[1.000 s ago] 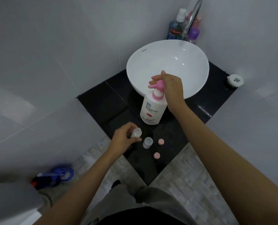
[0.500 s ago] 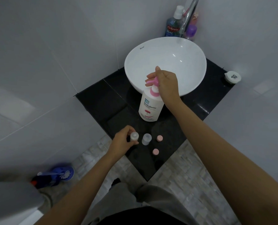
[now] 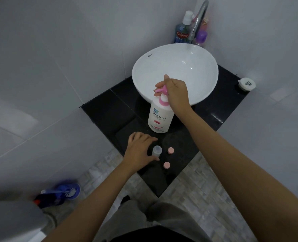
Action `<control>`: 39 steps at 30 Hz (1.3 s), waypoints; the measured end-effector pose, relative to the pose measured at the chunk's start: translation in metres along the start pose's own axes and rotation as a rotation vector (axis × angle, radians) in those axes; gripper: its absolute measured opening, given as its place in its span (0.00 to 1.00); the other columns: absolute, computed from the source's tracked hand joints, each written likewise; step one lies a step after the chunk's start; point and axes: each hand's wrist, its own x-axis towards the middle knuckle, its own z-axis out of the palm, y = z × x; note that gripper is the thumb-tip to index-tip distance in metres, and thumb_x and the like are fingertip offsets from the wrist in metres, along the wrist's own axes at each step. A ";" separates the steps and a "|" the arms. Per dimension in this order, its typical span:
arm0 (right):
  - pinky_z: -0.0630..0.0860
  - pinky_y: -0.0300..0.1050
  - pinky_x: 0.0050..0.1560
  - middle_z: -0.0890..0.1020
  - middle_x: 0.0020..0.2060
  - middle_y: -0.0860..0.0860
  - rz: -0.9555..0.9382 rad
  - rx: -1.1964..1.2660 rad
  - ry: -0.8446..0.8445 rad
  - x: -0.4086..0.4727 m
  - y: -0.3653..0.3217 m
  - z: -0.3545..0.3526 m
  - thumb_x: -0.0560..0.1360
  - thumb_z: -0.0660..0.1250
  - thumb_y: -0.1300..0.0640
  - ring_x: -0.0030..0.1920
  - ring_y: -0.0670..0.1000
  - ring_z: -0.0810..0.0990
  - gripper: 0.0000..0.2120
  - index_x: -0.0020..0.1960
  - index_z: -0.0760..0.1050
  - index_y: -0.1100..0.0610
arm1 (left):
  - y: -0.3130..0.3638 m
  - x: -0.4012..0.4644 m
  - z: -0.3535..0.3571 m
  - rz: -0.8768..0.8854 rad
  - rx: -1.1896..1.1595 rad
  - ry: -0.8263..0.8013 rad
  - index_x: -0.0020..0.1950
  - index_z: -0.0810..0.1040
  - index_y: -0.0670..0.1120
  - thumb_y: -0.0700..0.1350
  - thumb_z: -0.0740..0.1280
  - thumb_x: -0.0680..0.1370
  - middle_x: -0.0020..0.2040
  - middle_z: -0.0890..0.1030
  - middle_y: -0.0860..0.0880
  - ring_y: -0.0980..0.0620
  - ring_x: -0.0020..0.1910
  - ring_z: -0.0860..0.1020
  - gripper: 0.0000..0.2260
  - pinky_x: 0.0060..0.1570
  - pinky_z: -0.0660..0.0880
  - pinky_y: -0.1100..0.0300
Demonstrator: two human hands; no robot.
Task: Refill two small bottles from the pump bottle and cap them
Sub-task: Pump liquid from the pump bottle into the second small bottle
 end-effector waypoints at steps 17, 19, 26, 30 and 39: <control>0.75 0.29 0.37 0.83 0.38 0.57 0.052 -0.007 -0.013 -0.001 -0.006 -0.002 0.81 0.56 0.54 0.38 0.50 0.81 0.20 0.48 0.80 0.67 | 0.019 0.017 -0.044 -0.212 -0.752 0.238 0.58 0.77 0.48 0.43 0.70 0.74 0.56 0.78 0.53 0.60 0.56 0.76 0.13 0.62 0.73 0.58; 0.74 0.33 0.40 0.84 0.37 0.57 0.055 -0.009 -0.025 -0.001 -0.007 -0.003 0.81 0.56 0.53 0.38 0.50 0.82 0.21 0.48 0.80 0.68 | 0.020 0.023 -0.063 -0.225 -0.870 0.308 0.59 0.76 0.49 0.42 0.68 0.76 0.57 0.78 0.51 0.60 0.54 0.77 0.12 0.54 0.75 0.64; 0.77 0.48 0.53 0.84 0.35 0.57 0.061 -0.012 -0.026 0.006 -0.011 -0.001 0.80 0.57 0.53 0.39 0.54 0.84 0.19 0.44 0.80 0.65 | 0.018 0.046 -0.103 -0.307 -1.083 0.365 0.64 0.75 0.50 0.44 0.68 0.76 0.51 0.80 0.61 0.68 0.49 0.79 0.16 0.45 0.76 0.74; 0.79 0.49 0.52 0.83 0.36 0.59 0.104 0.018 -0.037 0.011 -0.014 0.001 0.80 0.58 0.53 0.34 0.53 0.83 0.19 0.44 0.80 0.66 | 0.011 0.054 -0.108 -0.247 -0.979 0.305 0.61 0.78 0.48 0.43 0.71 0.73 0.54 0.81 0.56 0.60 0.54 0.79 0.16 0.50 0.75 0.68; 0.78 0.52 0.55 0.83 0.33 0.53 0.105 -0.056 -0.038 0.009 -0.011 0.002 0.79 0.59 0.56 0.35 0.50 0.83 0.17 0.39 0.80 0.61 | 0.010 0.064 -0.114 -0.115 -0.767 0.283 0.63 0.77 0.50 0.45 0.70 0.74 0.55 0.77 0.48 0.58 0.54 0.75 0.17 0.51 0.71 0.72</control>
